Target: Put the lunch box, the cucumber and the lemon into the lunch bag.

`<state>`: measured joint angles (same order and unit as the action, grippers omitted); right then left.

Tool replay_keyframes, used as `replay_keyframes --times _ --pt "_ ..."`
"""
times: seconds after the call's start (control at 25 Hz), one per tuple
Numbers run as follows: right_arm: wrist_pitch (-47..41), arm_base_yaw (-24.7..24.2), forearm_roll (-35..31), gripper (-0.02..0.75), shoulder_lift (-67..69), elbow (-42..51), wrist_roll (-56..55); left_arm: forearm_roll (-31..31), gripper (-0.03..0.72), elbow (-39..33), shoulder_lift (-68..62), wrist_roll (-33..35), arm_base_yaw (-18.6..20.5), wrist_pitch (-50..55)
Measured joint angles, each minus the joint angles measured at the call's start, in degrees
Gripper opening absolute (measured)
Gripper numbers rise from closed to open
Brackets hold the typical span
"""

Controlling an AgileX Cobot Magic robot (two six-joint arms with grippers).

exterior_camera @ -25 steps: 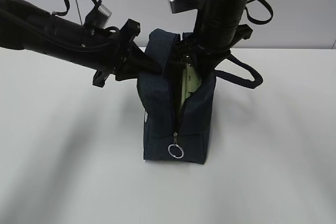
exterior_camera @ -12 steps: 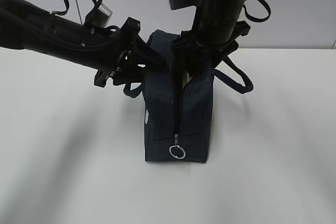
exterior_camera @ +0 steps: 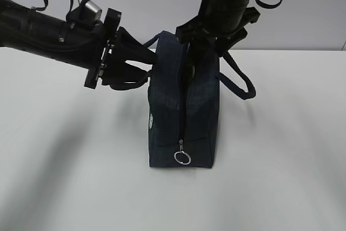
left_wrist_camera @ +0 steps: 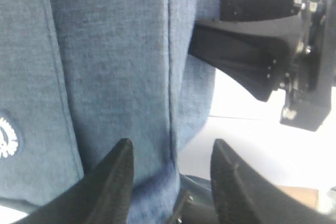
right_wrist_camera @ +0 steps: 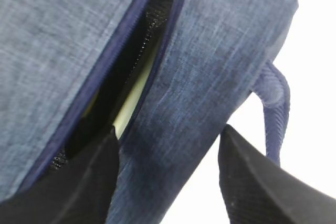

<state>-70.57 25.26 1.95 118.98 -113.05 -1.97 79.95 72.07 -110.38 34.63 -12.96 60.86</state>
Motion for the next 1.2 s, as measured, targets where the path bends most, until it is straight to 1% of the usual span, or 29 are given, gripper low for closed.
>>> replay_keyframes --times 0.16,0.32,0.48,0.6,0.76,1.0,1.12,1.2 --pt "-0.12 0.0 0.38 0.443 -1.39 0.0 0.0 0.0 0.327 0.0 0.0 0.0 2.09 4.86" --pt "-0.23 0.0 0.86 0.442 -3.69 0.0 0.0 -0.51 0.326 0.49 0.0 0.0 2.84 5.86" --pt "-0.35 0.0 0.86 0.442 -5.98 -0.13 0.0 -4.78 0.325 1.41 0.56 -0.54 2.82 5.97" --pt "-0.58 0.0 0.86 0.442 -7.72 -0.13 0.0 -10.97 0.318 3.26 2.31 -2.59 2.82 6.19" --pt "-0.8 0.0 0.37 0.442 -10.05 -0.13 0.0 -22.9 0.29 6.98 5.36 -7.89 2.82 7.1" --pt "-1.12 0.0 -5.08 0.442 -12.67 -0.02 -1.29 -41.93 0.273 8.06 11.24 -16.71 2.61 8.07" --pt "-1.16 0.0 -5.82 0.442 -13.55 -0.02 -0.92 -48.46 0.272 8.06 14.16 -20.34 2.59 8.7" --pt "-1.16 0.0 -5.82 0.442 -14.28 0.2 -0.55 -50.97 0.271 8.06 15.57 -21.84 2.59 8.83"
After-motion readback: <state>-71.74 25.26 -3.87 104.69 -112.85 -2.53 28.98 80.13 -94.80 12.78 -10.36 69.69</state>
